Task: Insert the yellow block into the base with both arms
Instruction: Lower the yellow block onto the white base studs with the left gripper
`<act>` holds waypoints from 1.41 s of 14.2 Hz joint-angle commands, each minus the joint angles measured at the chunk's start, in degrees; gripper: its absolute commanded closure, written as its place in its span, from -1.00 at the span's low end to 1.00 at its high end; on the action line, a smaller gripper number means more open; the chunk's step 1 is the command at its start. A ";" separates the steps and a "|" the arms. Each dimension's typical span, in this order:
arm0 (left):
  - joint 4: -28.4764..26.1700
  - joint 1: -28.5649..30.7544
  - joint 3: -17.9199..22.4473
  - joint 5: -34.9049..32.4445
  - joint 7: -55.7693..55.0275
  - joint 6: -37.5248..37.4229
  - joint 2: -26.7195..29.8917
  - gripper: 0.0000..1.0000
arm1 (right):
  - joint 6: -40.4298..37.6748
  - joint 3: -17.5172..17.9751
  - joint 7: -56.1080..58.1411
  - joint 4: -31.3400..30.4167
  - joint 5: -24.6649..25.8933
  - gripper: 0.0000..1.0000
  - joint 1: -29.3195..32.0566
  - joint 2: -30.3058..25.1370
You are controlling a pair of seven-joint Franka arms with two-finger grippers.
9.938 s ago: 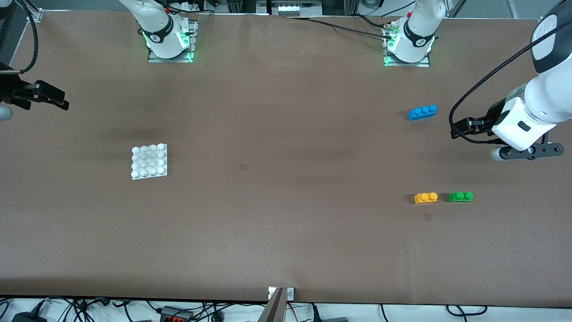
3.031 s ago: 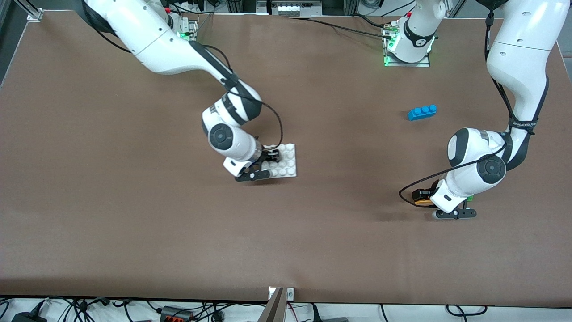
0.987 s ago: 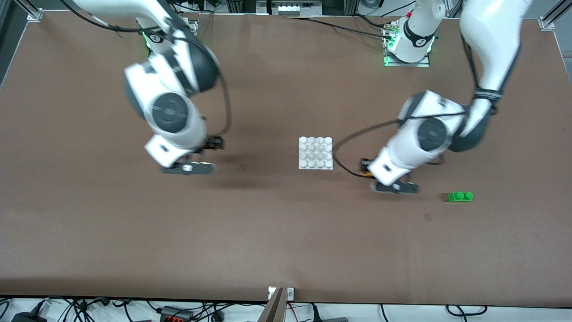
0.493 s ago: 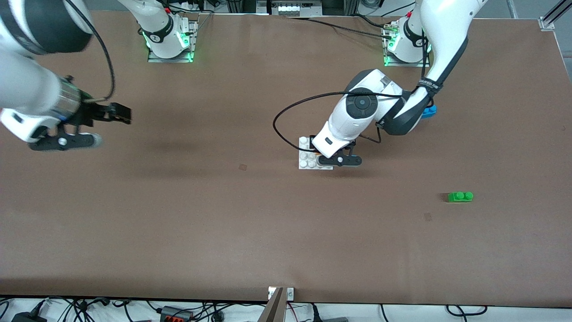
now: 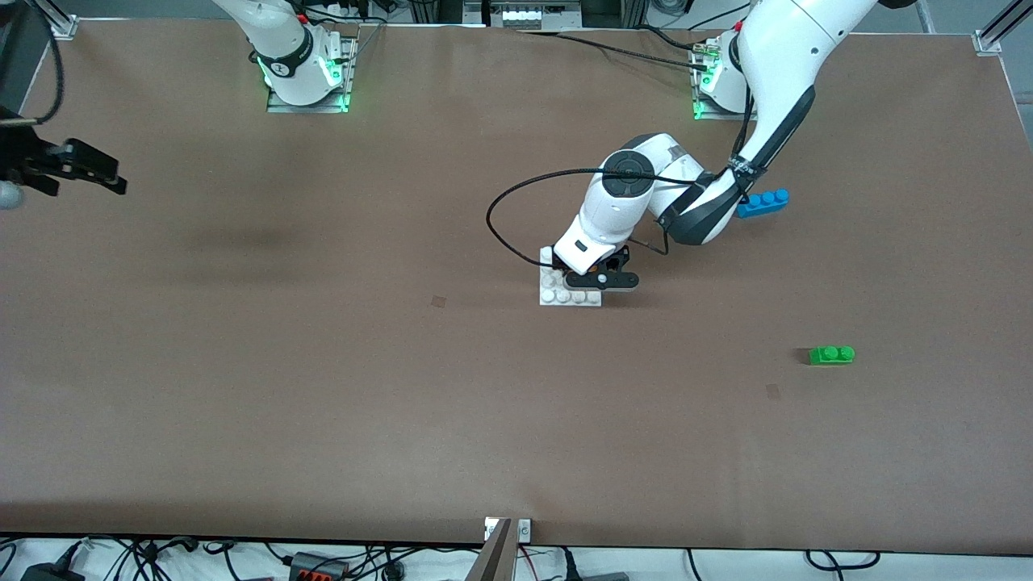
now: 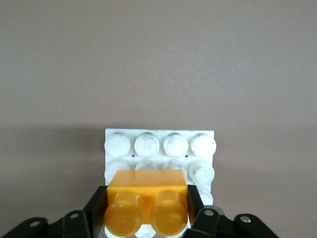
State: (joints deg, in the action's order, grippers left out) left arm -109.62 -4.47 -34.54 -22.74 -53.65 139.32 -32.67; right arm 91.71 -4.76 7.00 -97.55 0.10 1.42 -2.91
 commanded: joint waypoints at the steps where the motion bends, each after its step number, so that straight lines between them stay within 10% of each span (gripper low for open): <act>1: -1.39 -0.27 -1.32 -6.06 -6.79 0.51 0.60 -0.09 | -0.82 0.36 0.56 0.69 0.95 -1.00 0.95 0.01; 20: -1.30 -0.45 -2.55 -17.77 -18.25 0.60 -4.24 -0.10 | -13.84 0.19 0.38 2.28 0.16 -1.00 0.69 0.98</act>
State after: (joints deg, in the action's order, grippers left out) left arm -110.84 -5.24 -36.82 -38.09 -70.24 139.49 -35.37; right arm 79.21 -4.94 7.00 -96.58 0.45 2.07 -2.47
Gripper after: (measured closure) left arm 0.317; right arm 0.000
